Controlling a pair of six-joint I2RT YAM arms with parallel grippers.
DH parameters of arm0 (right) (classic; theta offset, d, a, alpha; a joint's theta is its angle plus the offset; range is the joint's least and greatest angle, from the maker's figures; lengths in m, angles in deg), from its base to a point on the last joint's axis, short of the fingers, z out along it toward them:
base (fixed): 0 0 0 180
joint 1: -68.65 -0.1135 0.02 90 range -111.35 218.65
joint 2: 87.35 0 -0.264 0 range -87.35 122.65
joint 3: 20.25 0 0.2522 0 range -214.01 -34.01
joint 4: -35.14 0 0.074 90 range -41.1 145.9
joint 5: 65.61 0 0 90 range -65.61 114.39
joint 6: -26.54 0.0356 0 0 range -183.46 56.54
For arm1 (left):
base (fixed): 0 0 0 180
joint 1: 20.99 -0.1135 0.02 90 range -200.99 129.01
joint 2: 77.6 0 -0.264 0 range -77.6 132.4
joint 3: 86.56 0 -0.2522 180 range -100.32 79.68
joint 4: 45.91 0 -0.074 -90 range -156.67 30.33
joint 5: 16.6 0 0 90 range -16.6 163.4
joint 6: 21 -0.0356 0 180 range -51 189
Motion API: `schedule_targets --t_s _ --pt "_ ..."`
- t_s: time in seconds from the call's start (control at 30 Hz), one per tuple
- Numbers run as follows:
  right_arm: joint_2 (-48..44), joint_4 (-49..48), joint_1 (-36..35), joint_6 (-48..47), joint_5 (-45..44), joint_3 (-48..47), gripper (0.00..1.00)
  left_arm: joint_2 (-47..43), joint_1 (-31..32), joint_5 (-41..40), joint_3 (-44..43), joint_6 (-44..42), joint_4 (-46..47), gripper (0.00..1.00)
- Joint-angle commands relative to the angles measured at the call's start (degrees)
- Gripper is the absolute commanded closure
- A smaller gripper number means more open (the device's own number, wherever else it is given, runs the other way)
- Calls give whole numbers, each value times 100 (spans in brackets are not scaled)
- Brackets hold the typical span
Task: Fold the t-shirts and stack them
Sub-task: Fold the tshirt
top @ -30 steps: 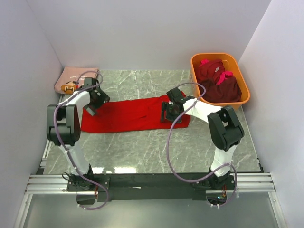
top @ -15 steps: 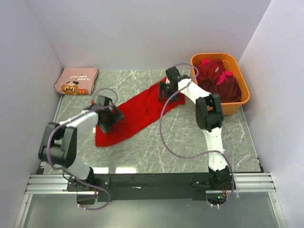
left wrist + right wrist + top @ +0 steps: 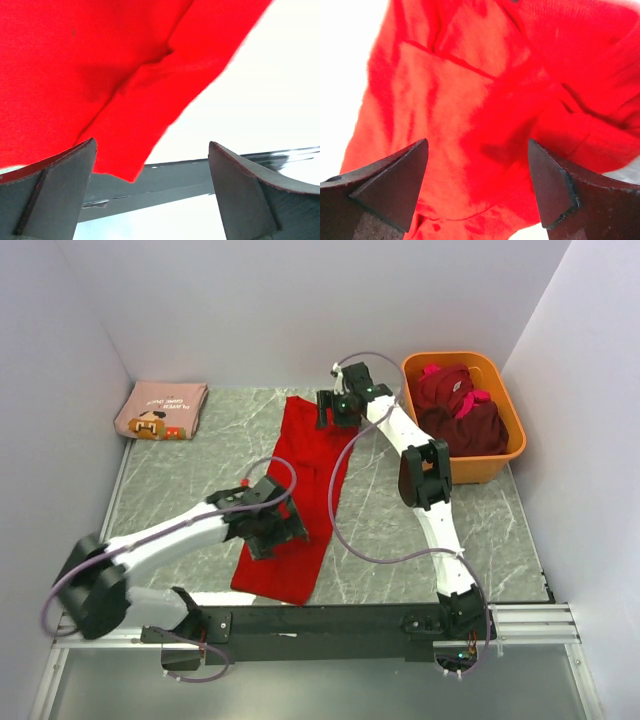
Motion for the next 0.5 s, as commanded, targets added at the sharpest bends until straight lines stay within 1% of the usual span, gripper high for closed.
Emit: schedule_targets --t_s 0.0,0.03,0.07,0.13,0.17,0.2,0.23,0.27,0.3,0.33,0.37,0.43,0.47 --pt "-823 -49 -14 -283 -71 -528 13 -813 -10 -916 -164 464 -840 1" --pt "-1016 -93 -15 -283 -149 -327 13 -980 -36 -1040 -85 525 -936 1" --pt "-1505 -197 -32 -301 -176 266 12 -1286 -184 -1276 3 621 -1111 1" --pt "-2043 -303 -155 -327 -333 989 12 -1604 -413 -1427 337 718 -1358 1" --pt "-2594 -408 -242 -362 -526 1785 12 -1910 -693 -1497 468 754 -1533 1" --pt "-2887 -444 -461 -345 -702 2210 12 -2070 -843 -1481 792 746 -1570 0" --pt "-3168 -479 -619 -301 -886 2676 12 -2228 -1193 -1402 960 641 -1562 1" --pt "-3754 -671 -778 -179 -1158 3620 12 -2508 -1362 -1288 1145 570 -1509 1" --pt "-4056 -812 -944 -65 -1274 4134 12 -2642 -1494 -974 1494 500 -1343 1" --pt "-4337 -996 -1329 58 -1336 4644 12 -2747 -1600 -832 1663 438 -1263 1" --pt "-4836 -1329 -1516 259 -1241 5493 13 -2879 -1749 -656 1813 360 -1193 0" --pt "-5278 -1761 -2068 533 -1109 6254 14 -2942 -1777 -356 2165 411 -1070 5" --pt "-5559 -2050 -2236 664 -934 6771 16 -2959 -1777 -329 2262 411 -991 10"
